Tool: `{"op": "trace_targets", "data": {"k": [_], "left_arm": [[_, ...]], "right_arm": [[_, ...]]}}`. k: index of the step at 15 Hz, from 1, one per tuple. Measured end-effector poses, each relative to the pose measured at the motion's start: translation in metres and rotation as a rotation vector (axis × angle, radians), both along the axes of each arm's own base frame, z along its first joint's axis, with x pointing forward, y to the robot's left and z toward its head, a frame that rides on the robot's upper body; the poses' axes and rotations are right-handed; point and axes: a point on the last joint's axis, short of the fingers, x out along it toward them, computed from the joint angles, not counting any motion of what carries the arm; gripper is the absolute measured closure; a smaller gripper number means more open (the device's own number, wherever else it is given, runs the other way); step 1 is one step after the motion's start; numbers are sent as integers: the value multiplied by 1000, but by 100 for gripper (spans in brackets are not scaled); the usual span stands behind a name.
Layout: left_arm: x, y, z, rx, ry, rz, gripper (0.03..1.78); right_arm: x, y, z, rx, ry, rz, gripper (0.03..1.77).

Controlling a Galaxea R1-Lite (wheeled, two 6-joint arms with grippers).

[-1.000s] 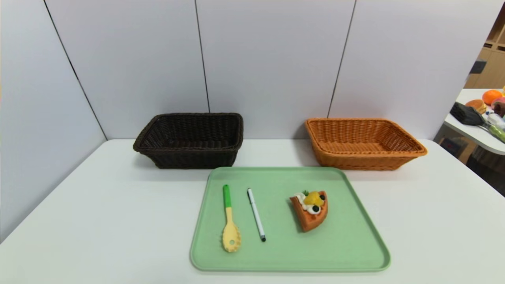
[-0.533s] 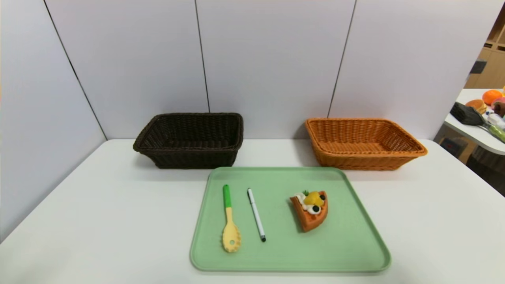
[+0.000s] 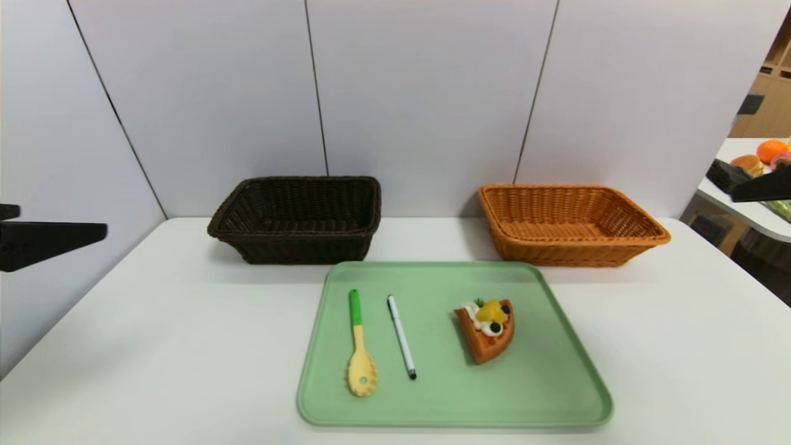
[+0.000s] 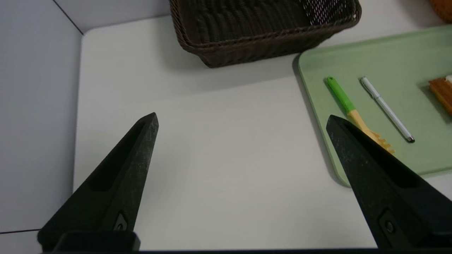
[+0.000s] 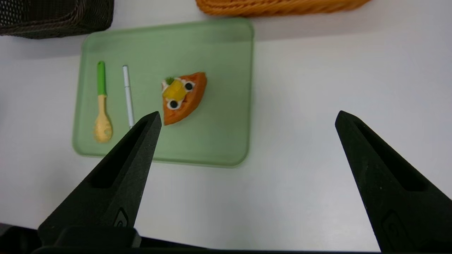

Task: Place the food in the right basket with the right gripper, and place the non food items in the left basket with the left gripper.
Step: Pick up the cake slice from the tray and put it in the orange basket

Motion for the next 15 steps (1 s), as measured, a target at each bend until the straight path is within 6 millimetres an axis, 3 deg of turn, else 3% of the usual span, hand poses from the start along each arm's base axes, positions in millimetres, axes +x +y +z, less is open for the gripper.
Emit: {"op": "trace_targets", "data": {"k": [3, 7, 11, 15], "left_arm": [[25, -15, -13, -33, 118, -54, 12], [41, -28, -25, -27, 195, -67, 12], [54, -33, -33, -52, 239, 21, 12], [58, -38, -40, -49, 271, 13, 12]], "right_arm": [[36, 41, -18, 34, 170, -6, 10], [56, 97, -43, 44, 360, -23, 10], [73, 129, -61, 24, 480, -63, 10], [93, 146, -88, -54, 554, -95, 10]]}}
